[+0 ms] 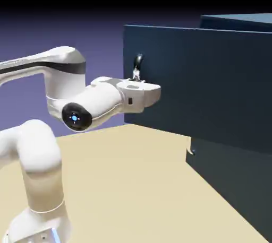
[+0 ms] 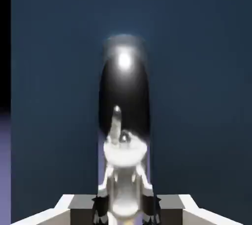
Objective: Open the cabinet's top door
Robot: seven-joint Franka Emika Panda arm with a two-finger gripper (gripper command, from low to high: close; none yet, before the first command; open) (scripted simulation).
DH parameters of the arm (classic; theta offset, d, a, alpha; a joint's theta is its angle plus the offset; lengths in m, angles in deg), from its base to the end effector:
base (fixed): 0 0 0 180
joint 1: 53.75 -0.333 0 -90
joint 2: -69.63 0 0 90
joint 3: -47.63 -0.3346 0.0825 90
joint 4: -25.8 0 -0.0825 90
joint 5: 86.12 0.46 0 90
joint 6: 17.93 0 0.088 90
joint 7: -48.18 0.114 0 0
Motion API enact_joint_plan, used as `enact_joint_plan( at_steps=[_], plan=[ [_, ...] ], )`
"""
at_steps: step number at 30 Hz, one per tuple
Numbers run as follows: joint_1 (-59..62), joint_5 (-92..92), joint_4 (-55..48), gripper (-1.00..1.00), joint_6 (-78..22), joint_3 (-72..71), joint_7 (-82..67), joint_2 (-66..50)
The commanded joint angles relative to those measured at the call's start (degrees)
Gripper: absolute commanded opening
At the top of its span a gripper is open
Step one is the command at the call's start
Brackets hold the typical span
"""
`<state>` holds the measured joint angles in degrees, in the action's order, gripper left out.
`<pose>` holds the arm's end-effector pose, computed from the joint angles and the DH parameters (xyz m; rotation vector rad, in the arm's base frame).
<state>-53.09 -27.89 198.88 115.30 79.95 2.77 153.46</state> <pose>0.2736 -0.1071 0.5050 -1.7174 0.0395 -1.2420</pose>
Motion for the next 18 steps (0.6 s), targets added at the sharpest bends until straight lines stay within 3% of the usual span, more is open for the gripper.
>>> enact_joint_plan(
  at_steps=[1,9,18],
  plan=[
    [1.14,-2.14,-0.53,-1.0,-2.43,1.8,0.43,0.0],
    [4.31,-17.25,-9.53,-1.0,-22.37,17.15,1.72,-3.44],
    [-5.29,-28.89,-27.75,-1.0,-42.47,31.82,2.32,-8.39]
  ],
)
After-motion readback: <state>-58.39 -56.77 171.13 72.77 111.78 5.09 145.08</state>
